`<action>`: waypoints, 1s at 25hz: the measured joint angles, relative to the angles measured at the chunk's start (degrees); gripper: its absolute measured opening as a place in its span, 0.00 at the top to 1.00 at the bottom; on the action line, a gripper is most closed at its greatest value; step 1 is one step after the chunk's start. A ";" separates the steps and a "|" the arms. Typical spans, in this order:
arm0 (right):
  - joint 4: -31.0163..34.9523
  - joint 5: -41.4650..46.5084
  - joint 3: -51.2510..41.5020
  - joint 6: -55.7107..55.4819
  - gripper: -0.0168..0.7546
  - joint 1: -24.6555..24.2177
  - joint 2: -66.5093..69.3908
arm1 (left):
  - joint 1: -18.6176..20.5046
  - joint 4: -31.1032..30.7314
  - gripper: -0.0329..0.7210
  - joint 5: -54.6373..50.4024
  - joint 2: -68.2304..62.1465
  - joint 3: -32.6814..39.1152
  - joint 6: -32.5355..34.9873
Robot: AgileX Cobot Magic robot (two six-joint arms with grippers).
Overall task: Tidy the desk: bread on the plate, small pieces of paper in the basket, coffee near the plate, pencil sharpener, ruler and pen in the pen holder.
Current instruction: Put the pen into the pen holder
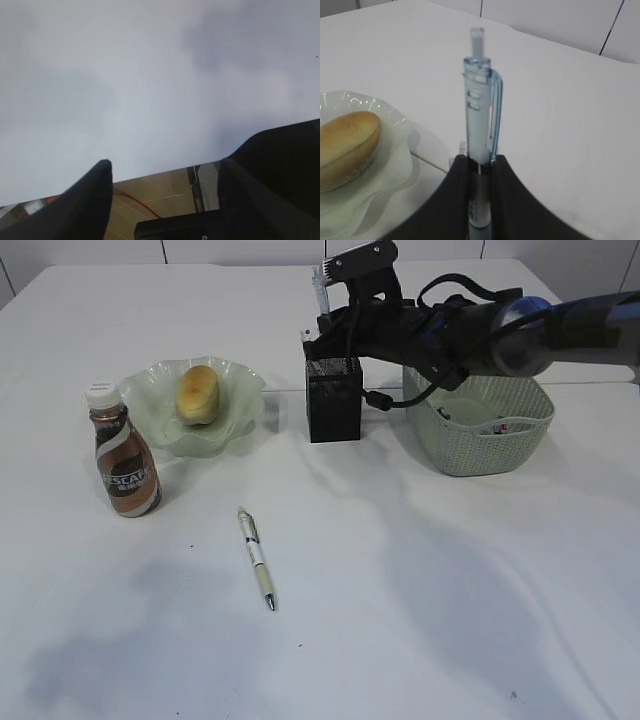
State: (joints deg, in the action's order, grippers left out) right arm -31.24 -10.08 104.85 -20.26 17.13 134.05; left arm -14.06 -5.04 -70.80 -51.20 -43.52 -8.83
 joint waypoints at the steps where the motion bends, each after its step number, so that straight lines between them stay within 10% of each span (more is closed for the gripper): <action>1: 0.00 -0.05 0.00 0.00 0.87 0.00 0.00 | 0.00 0.00 0.34 0.00 0.00 0.00 0.00; 25: -0.09 1.64 0.12 0.24 0.77 -0.03 1.87 | 0.00 0.47 0.34 0.00 0.00 0.00 0.00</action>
State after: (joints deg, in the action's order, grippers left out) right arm -31.33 -8.44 104.97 -20.02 17.10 135.91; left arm -14.06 -4.58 -70.80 -51.20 -43.52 -8.83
